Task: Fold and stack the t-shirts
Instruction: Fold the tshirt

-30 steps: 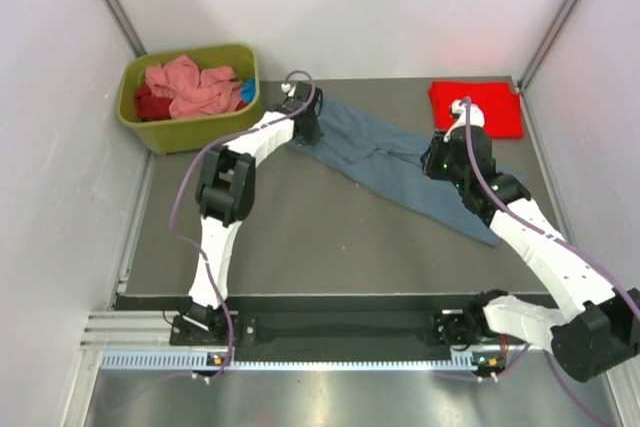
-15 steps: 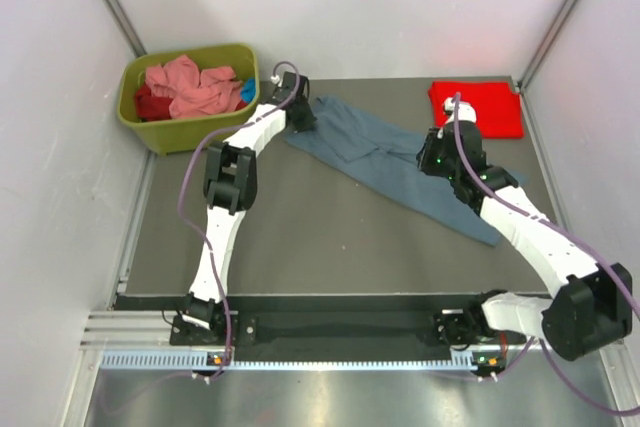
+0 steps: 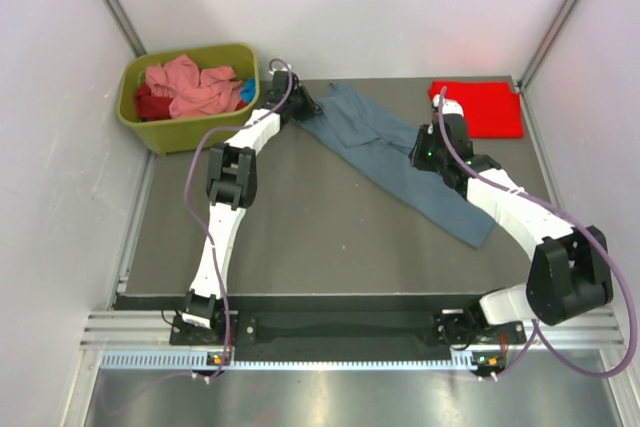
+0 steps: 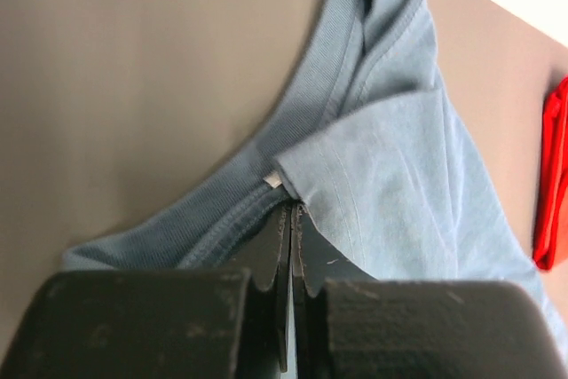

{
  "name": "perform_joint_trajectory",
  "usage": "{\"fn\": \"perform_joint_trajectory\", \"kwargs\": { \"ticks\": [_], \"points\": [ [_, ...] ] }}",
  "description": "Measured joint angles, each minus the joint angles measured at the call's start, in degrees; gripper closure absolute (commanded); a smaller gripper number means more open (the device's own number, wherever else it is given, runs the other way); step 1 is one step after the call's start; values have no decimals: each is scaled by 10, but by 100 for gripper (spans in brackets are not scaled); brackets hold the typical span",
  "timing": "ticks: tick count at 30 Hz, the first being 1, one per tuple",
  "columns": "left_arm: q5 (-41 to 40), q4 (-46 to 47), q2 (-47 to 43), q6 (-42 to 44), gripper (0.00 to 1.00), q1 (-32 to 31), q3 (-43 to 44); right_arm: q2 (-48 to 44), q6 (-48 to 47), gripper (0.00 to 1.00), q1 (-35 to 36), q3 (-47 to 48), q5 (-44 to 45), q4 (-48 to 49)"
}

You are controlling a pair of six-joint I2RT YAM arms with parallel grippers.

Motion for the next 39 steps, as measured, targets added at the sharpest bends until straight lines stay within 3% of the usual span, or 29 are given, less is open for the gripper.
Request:
{"fn": "perform_joint_trajectory", "kwargs": {
  "ticks": [3, 7, 11, 17, 21, 26, 39],
  "points": [
    [21, -6, -13, 14, 100, 0, -8, -2, 0, 76, -1, 0, -6, 0],
    [34, -30, -63, 32, 83, -4, -28, -4, -4, 75, -2, 0, -24, -20],
    [14, -43, -169, 43, 76, -13, -83, -26, -4, 75, -2, -2, -37, -51],
    [-5, -26, -349, 15, 68, -41, -236, -84, 14, 74, -12, -3, -19, -95],
    [-40, -4, -404, -15, 67, -88, -344, -120, 26, 73, -23, -18, -12, -121],
    [-73, 17, -396, -74, 64, -128, -473, -161, 26, 73, -24, -28, -12, -135],
    [-107, 60, -284, -127, 58, -108, -449, -147, 25, 73, -29, -45, -30, -115]
  ]
}}
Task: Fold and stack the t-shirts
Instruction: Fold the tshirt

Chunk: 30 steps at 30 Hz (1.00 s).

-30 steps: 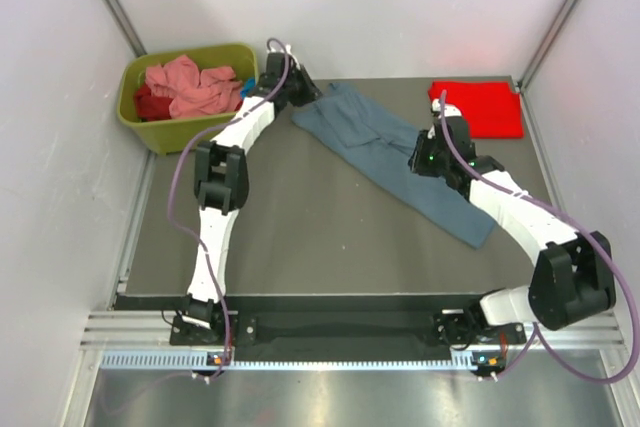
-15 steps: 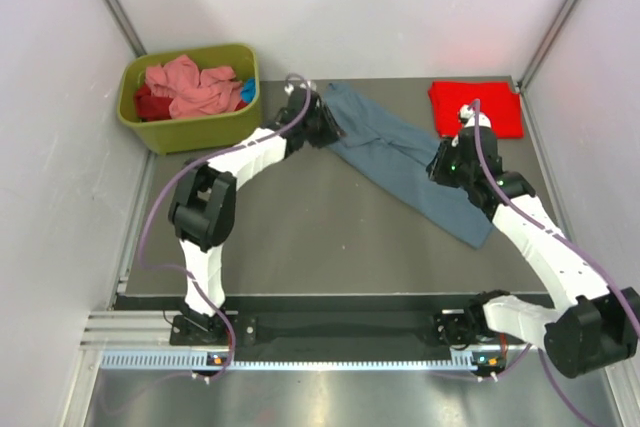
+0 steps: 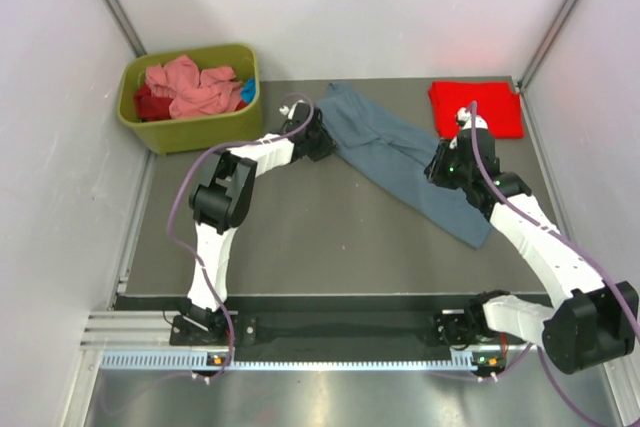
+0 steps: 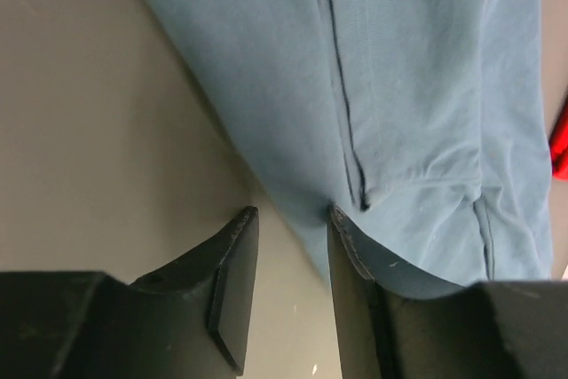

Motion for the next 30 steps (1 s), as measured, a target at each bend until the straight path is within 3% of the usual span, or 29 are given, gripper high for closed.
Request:
{"fn": "perform_joint_trajectory", "kwargs": {
  "ticks": [4, 7, 8, 15, 21, 25, 30],
  "points": [
    [-12, 3, 11, -5, 69, -1, 12, 5, -3, 73, -7, -1, -1, 8],
    [-15, 8, 21, -12, 89, -1, 19, 6, -4, 73, -12, -2, -3, 14],
    [-14, 9, 25, -16, 100, 0, 22, 6, -4, 73, -14, -2, -4, 17],
    [-5, -1, 54, -24, 100, 9, 66, 14, -4, 73, -18, -6, -9, 29],
    [-14, -60, 124, 4, 100, 25, 199, 27, -4, 73, -20, -12, -12, 38],
    [-31, -90, 138, 14, 100, 37, 235, 43, -4, 73, -24, -12, -13, 45],
    [-50, -108, 129, 26, 69, 41, 232, 51, -4, 73, -31, -11, -15, 45]
  ]
}}
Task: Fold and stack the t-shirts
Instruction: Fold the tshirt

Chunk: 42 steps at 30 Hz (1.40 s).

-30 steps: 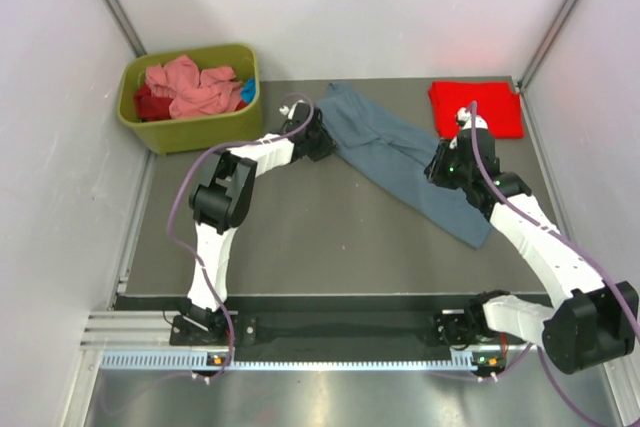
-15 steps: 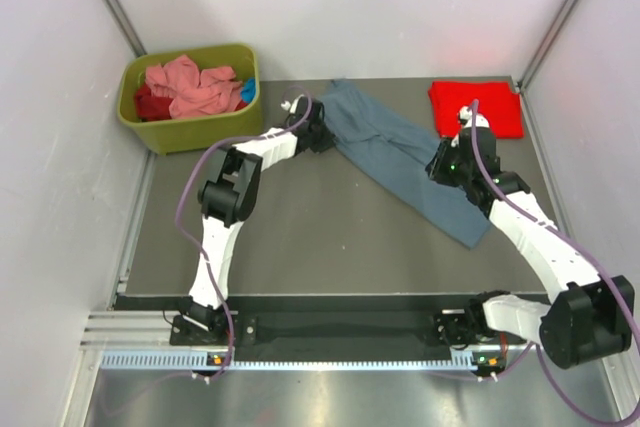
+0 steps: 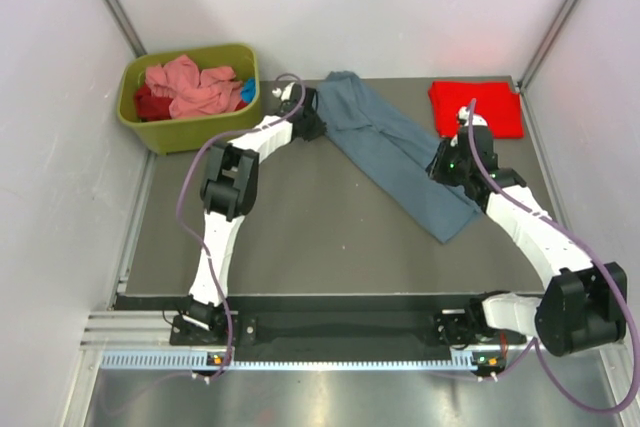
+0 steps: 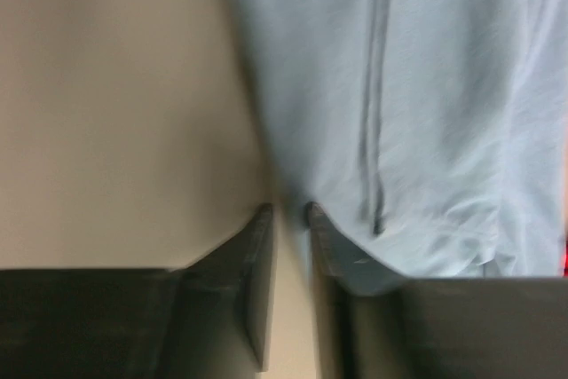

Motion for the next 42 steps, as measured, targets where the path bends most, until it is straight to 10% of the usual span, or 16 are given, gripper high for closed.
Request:
{"fn": "perform_joint_trajectory", "kwargs": {
  "ticks": [8, 14, 23, 42],
  "points": [
    [-40, -2, -197, -12, 58, -47, -212, -10, -2, 73, -26, 50, -2, -51],
    [-41, 75, -335, -77, 59, -224, -349, -62, 2, 73, -46, 65, -2, -108],
    [-62, 174, -263, -202, 59, -420, -380, -167, 9, 72, -54, 115, -4, -179],
    [-69, 284, -121, -332, 70, -447, -326, -210, -15, 72, -80, 122, -7, -213]
  ]
}}
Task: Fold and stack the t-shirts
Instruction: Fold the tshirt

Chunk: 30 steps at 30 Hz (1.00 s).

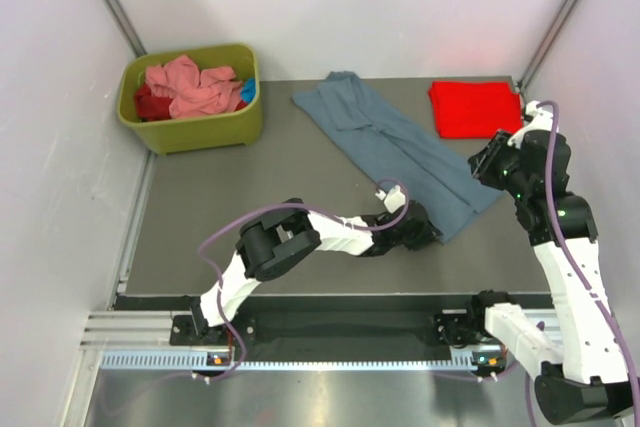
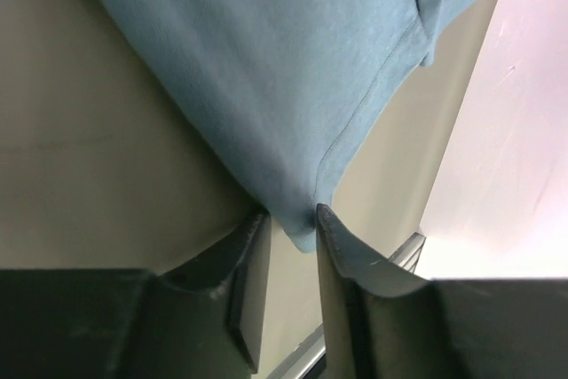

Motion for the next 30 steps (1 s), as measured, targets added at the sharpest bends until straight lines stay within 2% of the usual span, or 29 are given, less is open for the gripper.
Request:
{"fn": "perform_joint_trajectory", "kwargs": {
  "ticks": [4, 8, 16, 25, 30],
  "points": [
    [-1, -1, 5, -5, 78, -8, 2, 0, 0, 71, -3, 0, 0, 0],
    [-1, -2, 8, -7, 100, -9, 3, -1, -1, 72, -5, 0, -7, 0],
    [-2, 2, -10, 7, 100, -10, -23, -8, -4, 71, -5, 0, -13, -4],
    [-2, -55, -123, 36, 100, -18, -147, -7, -6, 71, -7, -5, -28, -4],
    [-1, -91, -221, 46, 100, -25, -249, -3, -10, 71, -7, -33, -46, -4]
  ]
}}
